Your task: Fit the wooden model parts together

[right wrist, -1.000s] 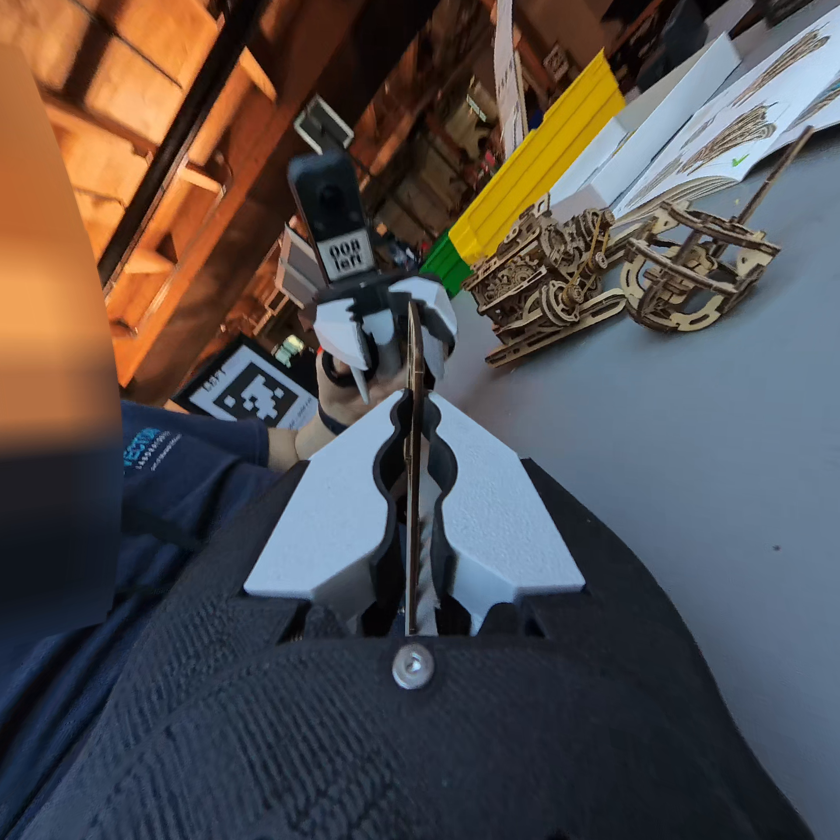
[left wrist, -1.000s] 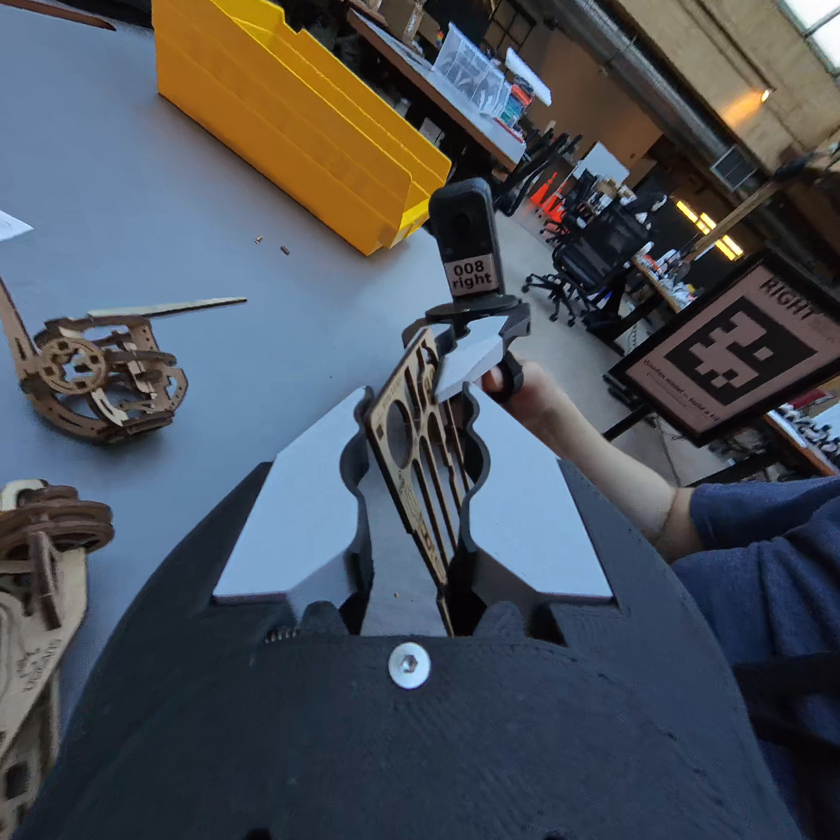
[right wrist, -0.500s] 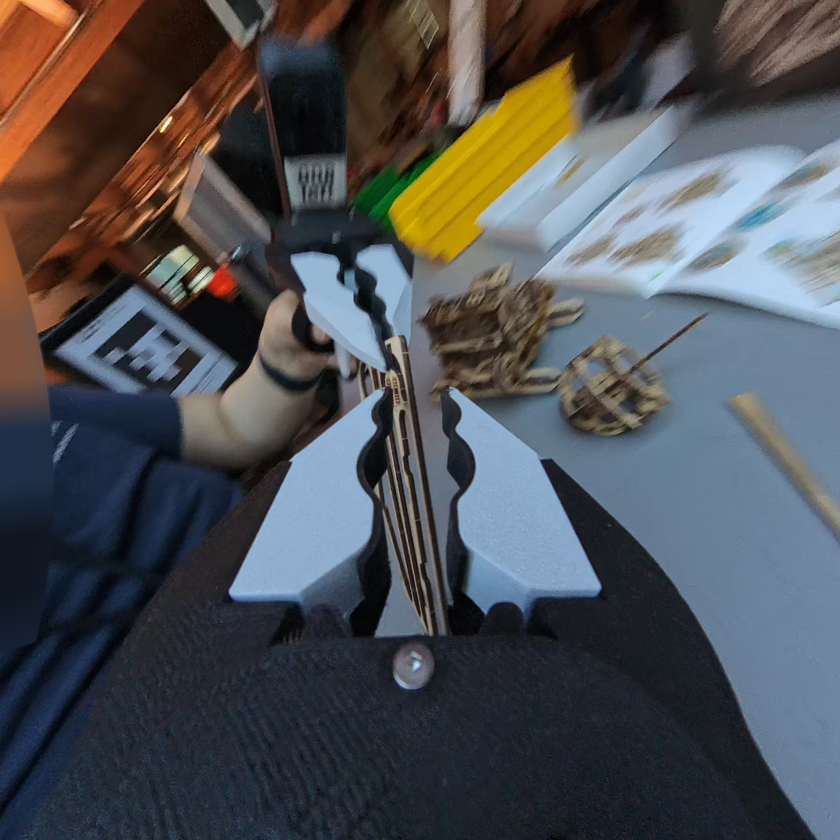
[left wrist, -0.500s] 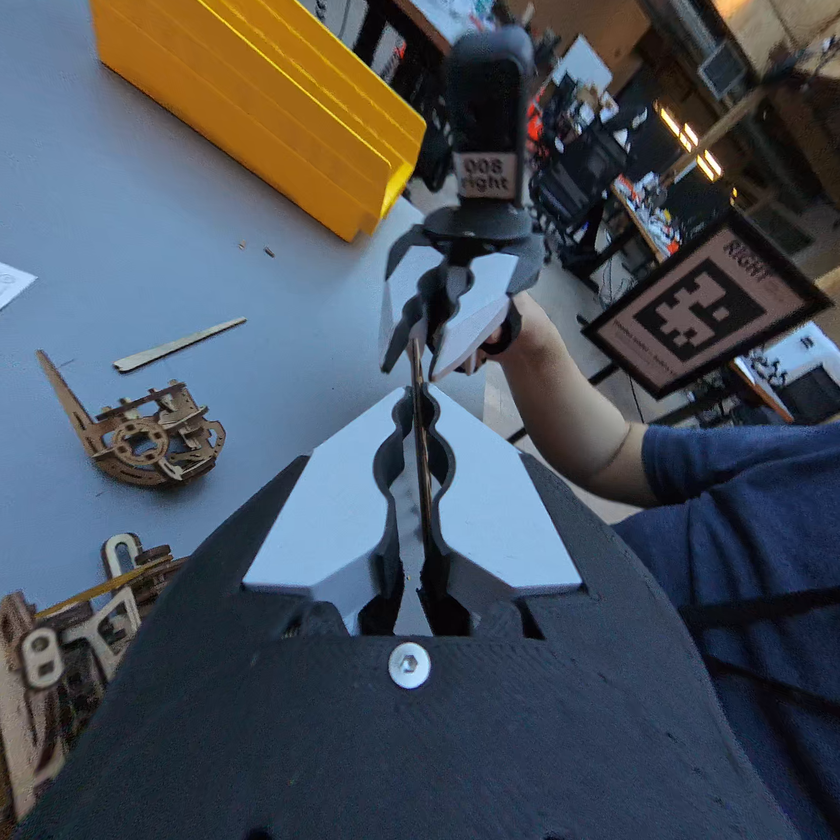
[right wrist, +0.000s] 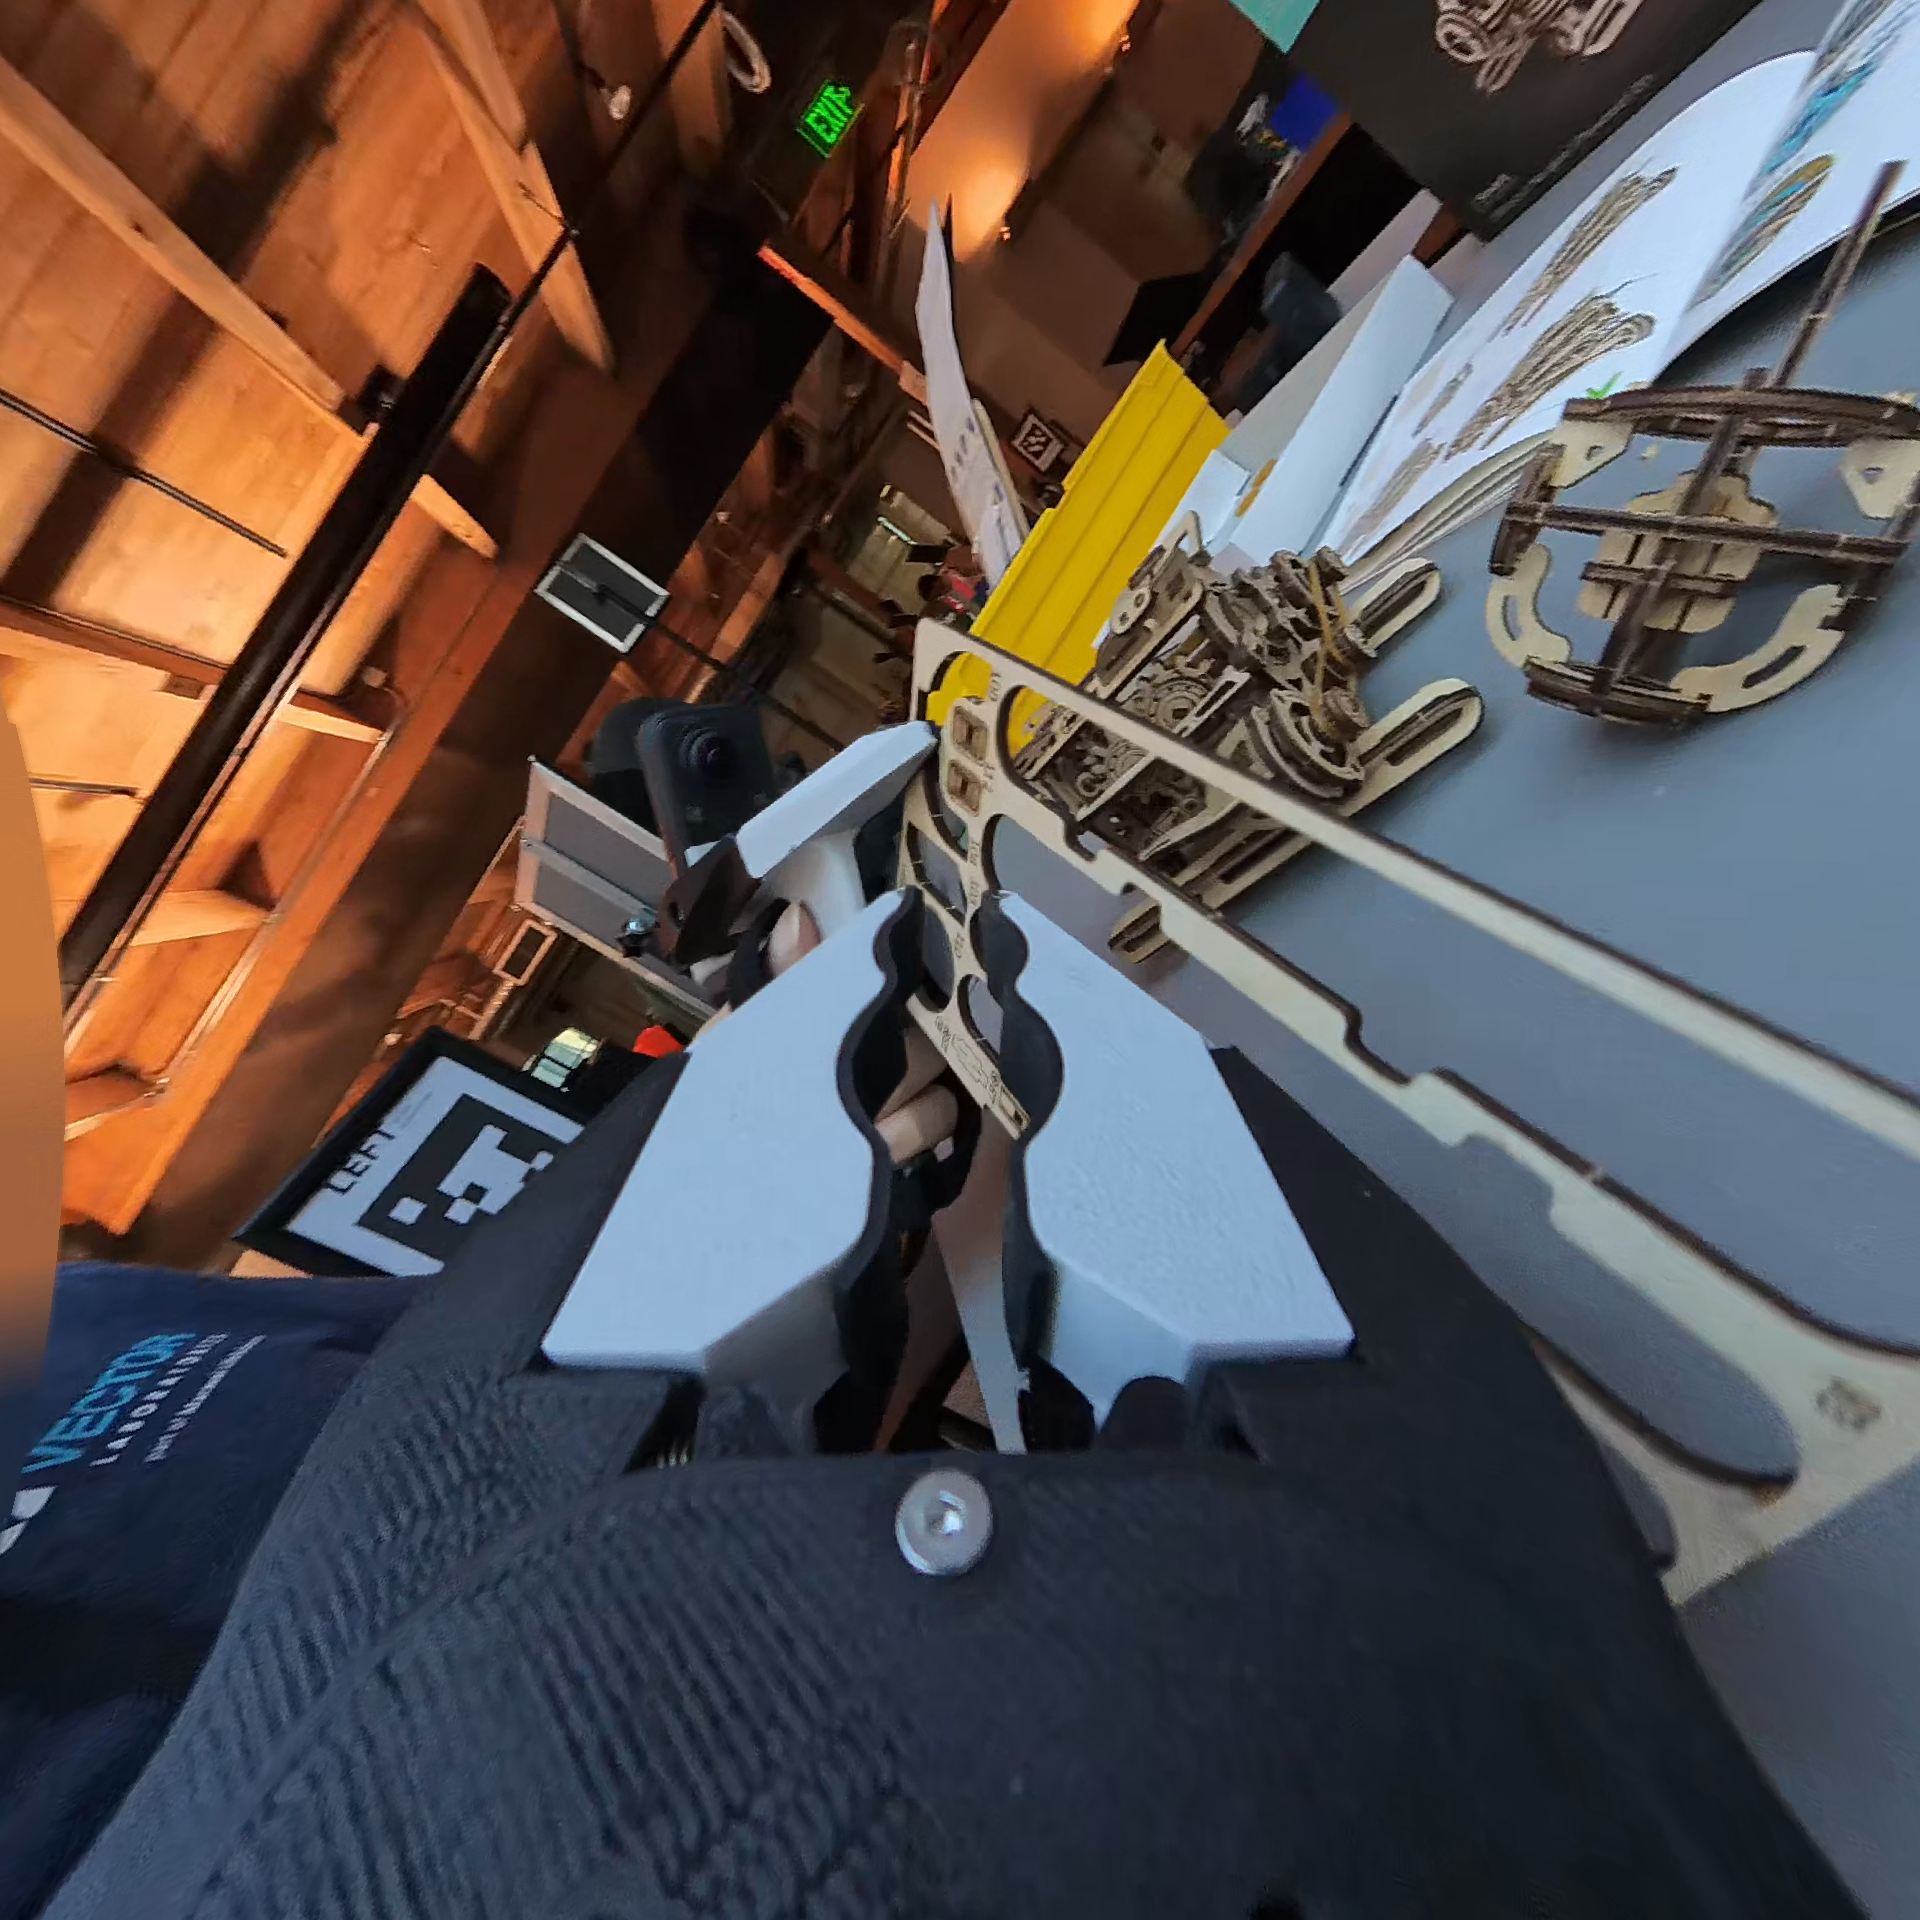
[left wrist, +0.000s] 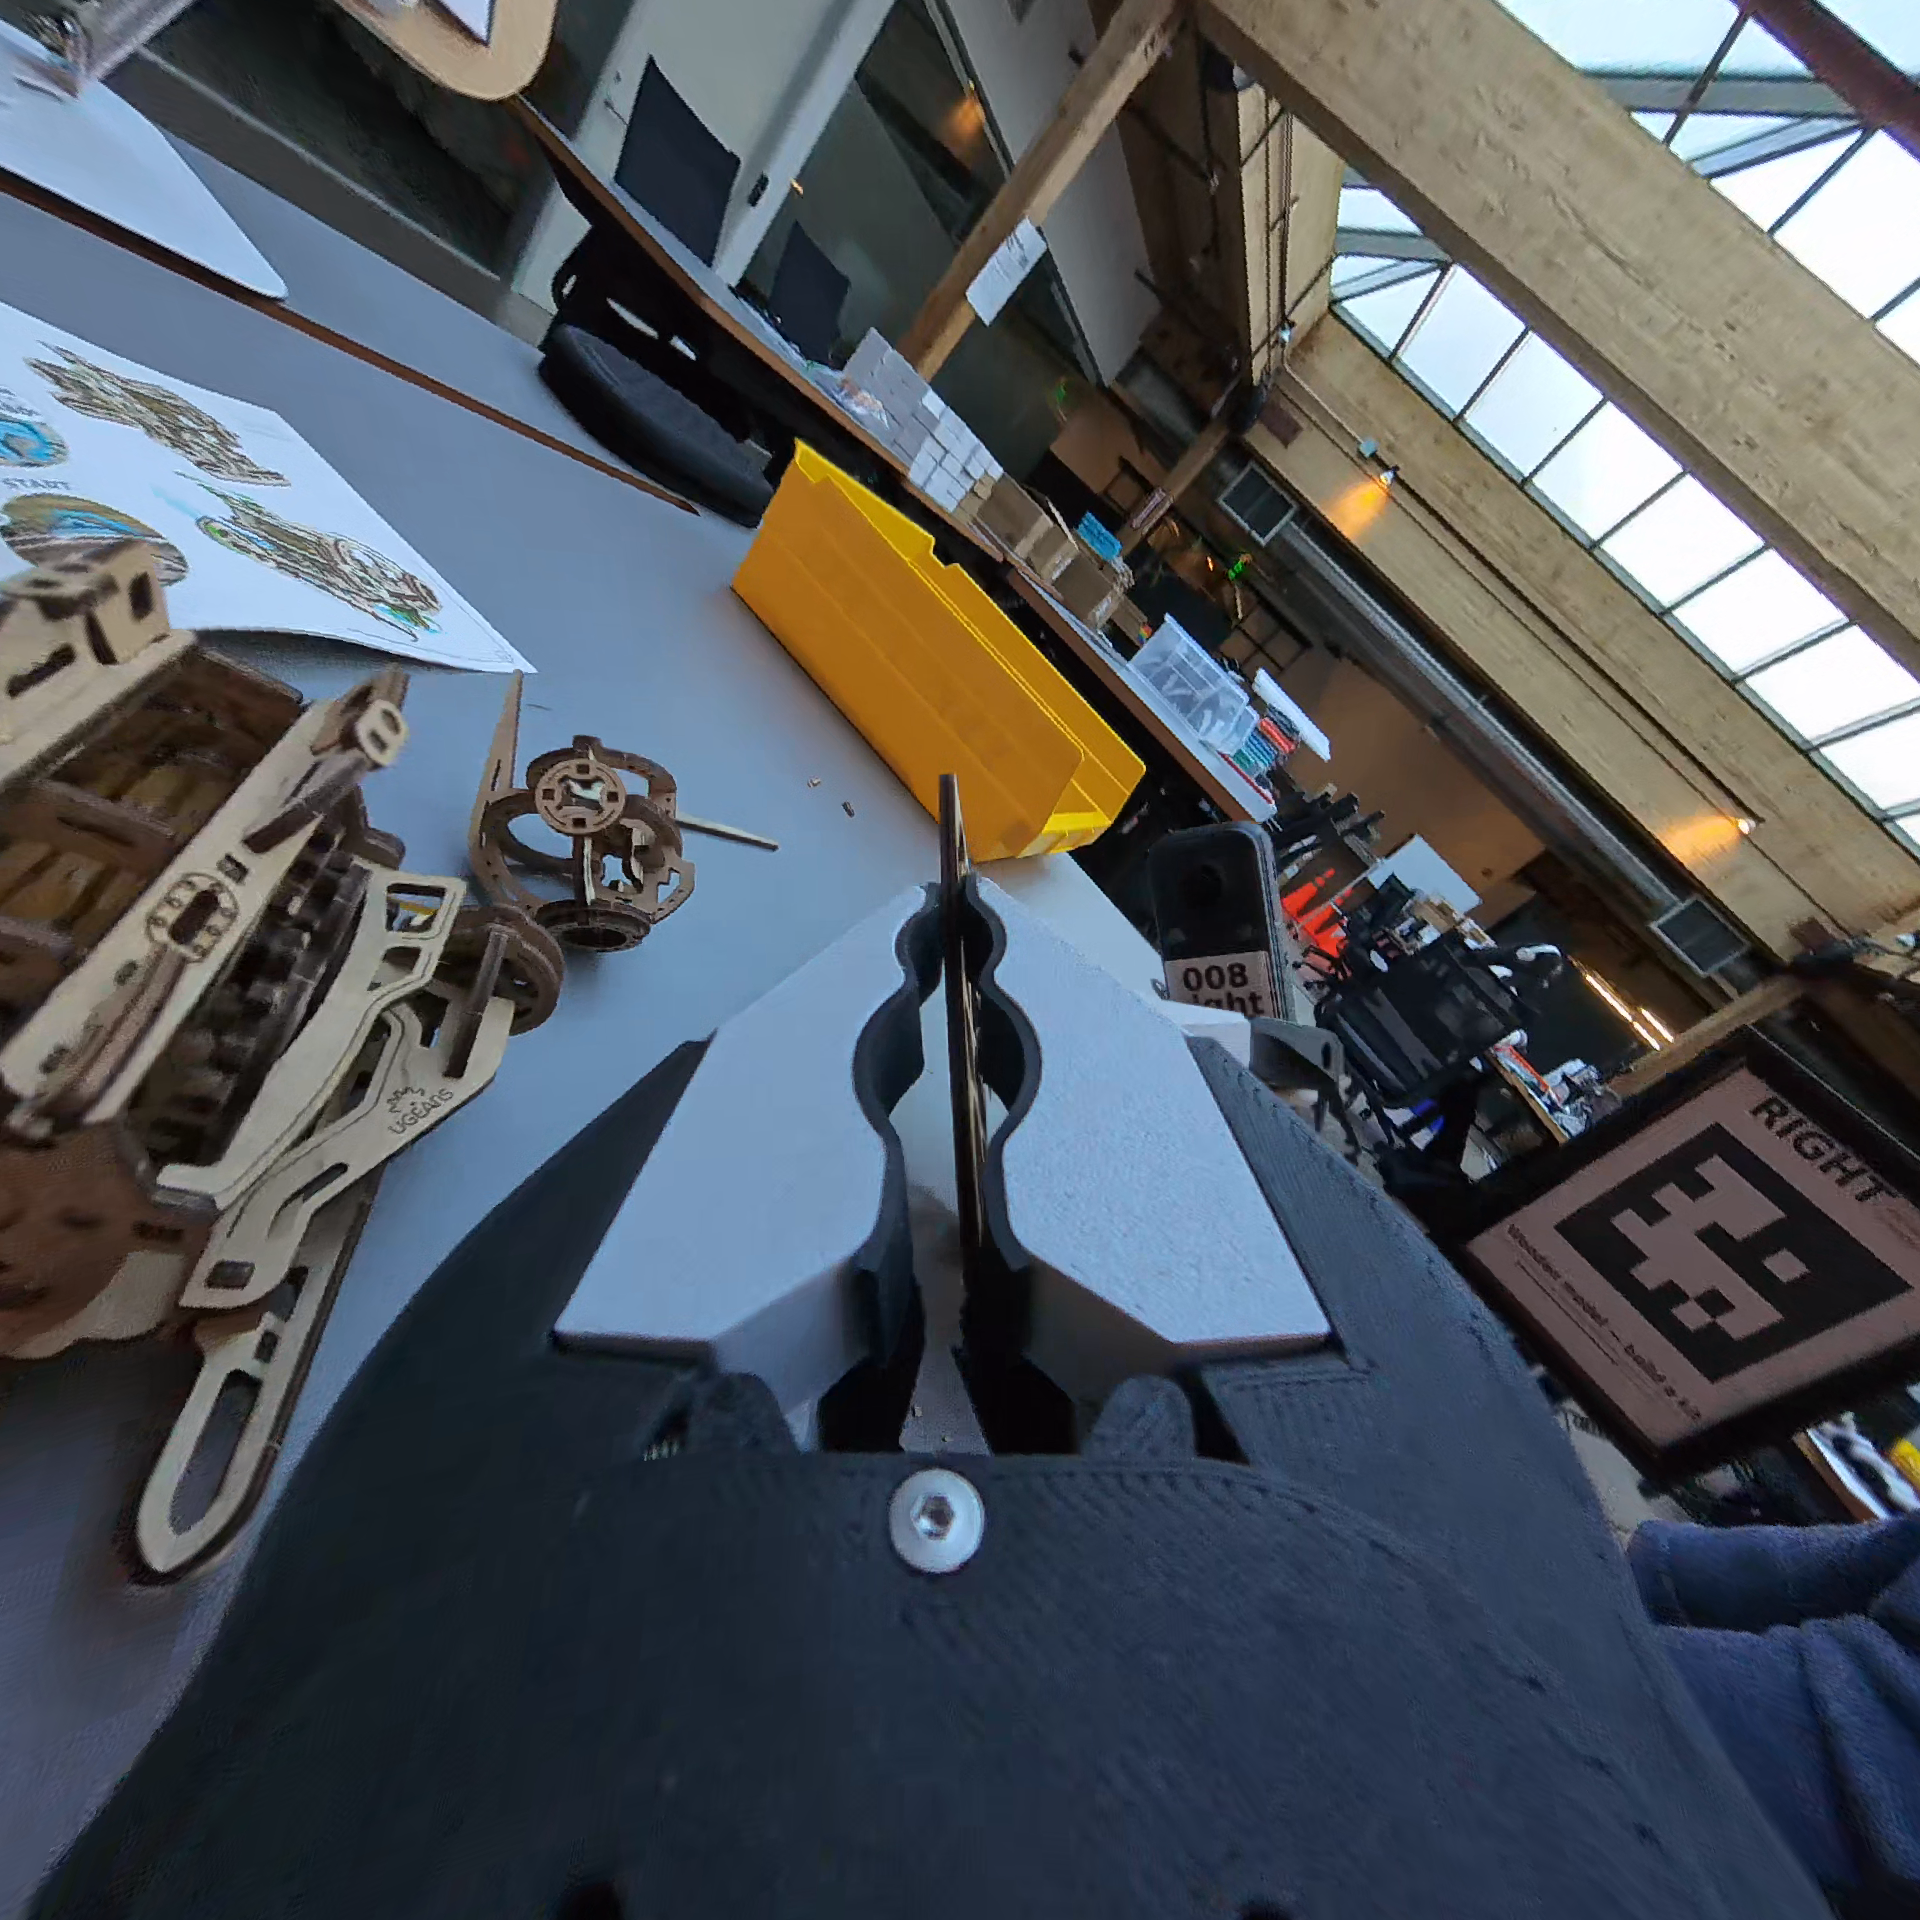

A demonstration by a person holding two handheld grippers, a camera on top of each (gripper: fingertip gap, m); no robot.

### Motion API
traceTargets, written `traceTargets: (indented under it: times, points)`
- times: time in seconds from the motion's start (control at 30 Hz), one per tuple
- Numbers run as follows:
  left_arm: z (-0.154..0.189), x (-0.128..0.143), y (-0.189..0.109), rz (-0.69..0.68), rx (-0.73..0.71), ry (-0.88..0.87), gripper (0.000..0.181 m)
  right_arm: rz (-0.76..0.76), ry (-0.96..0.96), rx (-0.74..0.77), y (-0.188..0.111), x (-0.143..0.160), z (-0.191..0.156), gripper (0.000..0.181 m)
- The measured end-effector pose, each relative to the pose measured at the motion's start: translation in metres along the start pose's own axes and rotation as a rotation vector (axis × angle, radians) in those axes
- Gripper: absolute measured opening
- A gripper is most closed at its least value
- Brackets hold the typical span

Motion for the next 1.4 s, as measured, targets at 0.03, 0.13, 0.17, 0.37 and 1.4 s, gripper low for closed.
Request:
traceTargets:
  times: [0.03, 0.13, 0.17, 0.37, 1.4]
  points:
    - [0.001, 0.0, -0.001, 0.018, -0.006, 0.002, 0.0, 0.016, -0.003, 0.012, -0.001, -0.002, 0.001, 0.007]
    - [0.007, 0.005, -0.002, 0.059, -0.019, 0.03, 0.0, 0.054, 0.045, 0.029, -0.001, -0.006, 0.005, 0.014]
    - [0.007, 0.006, -0.002, 0.082, -0.034, 0.039, 0.0, 0.054, 0.057, 0.019, 0.0, -0.005, 0.005, 0.015]
    - [0.003, 0.009, -0.004, 0.102, -0.009, -0.049, 0.0, 0.082, 0.075, 0.003, 0.0, -0.005, 0.004, 0.014]
    - [0.0, 0.024, -0.015, 0.154, -0.087, 0.004, 0.001, 0.038, 0.373, 0.093, 0.005, 0.014, 0.004, 0.019]
Point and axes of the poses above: each gripper's, where its closed fingertips meet, y out along the fingers, x out of its underside, z = x × y across the jaws, the point moved 1 cm from there along -y, back along the fingers, and after that the axes turned 5 degrees about y, right-handed, at the moved point
